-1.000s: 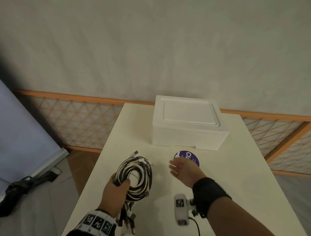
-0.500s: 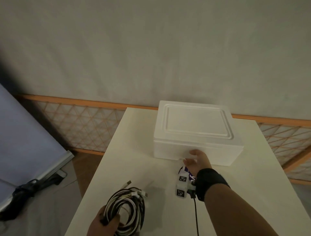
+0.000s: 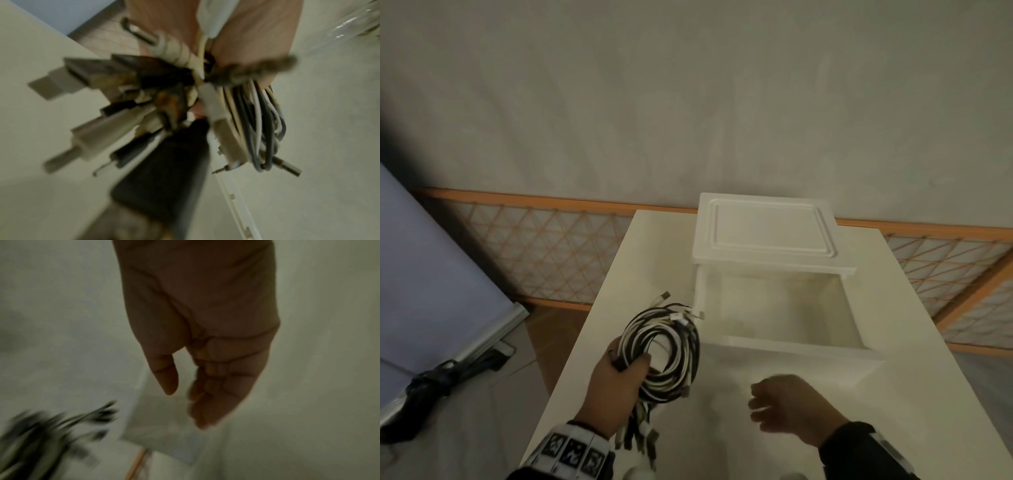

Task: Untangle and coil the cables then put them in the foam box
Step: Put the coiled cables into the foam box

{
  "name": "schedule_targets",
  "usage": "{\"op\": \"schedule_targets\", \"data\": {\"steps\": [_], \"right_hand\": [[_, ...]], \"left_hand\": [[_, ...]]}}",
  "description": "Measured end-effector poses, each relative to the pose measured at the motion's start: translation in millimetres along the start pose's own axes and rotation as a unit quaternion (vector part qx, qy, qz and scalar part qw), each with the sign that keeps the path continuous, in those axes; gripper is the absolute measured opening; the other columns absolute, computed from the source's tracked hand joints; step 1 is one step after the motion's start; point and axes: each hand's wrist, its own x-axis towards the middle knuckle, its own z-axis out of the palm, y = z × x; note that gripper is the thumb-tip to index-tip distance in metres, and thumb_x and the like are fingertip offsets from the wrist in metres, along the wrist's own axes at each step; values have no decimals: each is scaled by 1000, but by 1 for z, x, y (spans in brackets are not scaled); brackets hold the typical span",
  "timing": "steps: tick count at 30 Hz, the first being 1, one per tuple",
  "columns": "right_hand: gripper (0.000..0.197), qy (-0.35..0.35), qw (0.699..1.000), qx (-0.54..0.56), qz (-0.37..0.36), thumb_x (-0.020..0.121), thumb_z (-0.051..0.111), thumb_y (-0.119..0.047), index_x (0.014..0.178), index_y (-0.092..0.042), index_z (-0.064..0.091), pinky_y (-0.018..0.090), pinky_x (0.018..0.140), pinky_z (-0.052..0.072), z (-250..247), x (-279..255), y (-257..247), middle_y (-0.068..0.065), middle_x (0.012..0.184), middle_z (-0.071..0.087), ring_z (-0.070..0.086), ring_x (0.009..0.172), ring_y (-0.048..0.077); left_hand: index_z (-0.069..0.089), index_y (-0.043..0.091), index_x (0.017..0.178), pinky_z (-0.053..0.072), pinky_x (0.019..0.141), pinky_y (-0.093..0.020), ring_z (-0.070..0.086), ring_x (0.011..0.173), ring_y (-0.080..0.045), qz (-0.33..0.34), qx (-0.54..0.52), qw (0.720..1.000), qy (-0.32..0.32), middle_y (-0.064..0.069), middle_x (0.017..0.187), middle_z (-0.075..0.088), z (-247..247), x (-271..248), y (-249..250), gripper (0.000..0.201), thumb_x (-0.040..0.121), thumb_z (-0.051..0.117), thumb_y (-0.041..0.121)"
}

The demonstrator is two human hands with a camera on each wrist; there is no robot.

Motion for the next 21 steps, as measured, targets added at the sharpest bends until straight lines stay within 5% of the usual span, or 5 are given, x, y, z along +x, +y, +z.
{"op": "schedule_targets", "data": {"steps": [2, 5, 8, 13, 21], "right_hand": [[23, 69, 965, -144, -207, 78, 76, -21, 90, -9, 60, 37, 70, 55, 6, -21, -26, 4, 82, 67, 64, 69, 10], [91, 94, 815, -297, -490, 56, 86, -47, 132, -26, 40, 11, 100, 34, 18, -60, -76, -19, 129, 42, 41, 117, -10], [99, -10, 722, -502, -477, 58, 84, -50, 140, -38, 31, 18, 109, 25, 30, -66, -114, -25, 134, 34, 31, 123, -8], [25, -27, 741, -514, -431, 73, 71, -21, 95, -25, 62, 40, 76, 52, 16, -45, -126, -6, 85, 66, 62, 79, 9], [16, 78, 698, -560, -439, 72, 63, -17, 88, -18, 61, 36, 69, 51, 1, -27, -180, -2, 78, 64, 59, 75, 17]], "left_hand": [[61, 28, 97, 47, 75, -22, 63, 87, -8, 45, 15, 999, -25, 3, 91, 68, 7, 3, 14, 19, 88, 63, 11], [58, 32, 96, 50, 75, -22, 64, 83, -3, 122, 96, 982, -104, 5, 89, 69, 22, 7, 34, 22, 86, 64, 13], [56, 27, 103, 55, 75, -28, 66, 82, -5, 213, 175, 938, -213, 5, 89, 70, 40, 11, 50, 23, 82, 66, 23], [52, 26, 98, 49, 63, -33, 60, 66, -13, 281, 204, 916, -200, 3, 72, 63, 56, 27, 70, 24, 75, 55, 31], [47, 24, 112, 55, 73, -30, 63, 82, -4, 245, 95, 954, -147, 10, 97, 65, 87, 57, 72, 56, 71, 79, 46]]}}
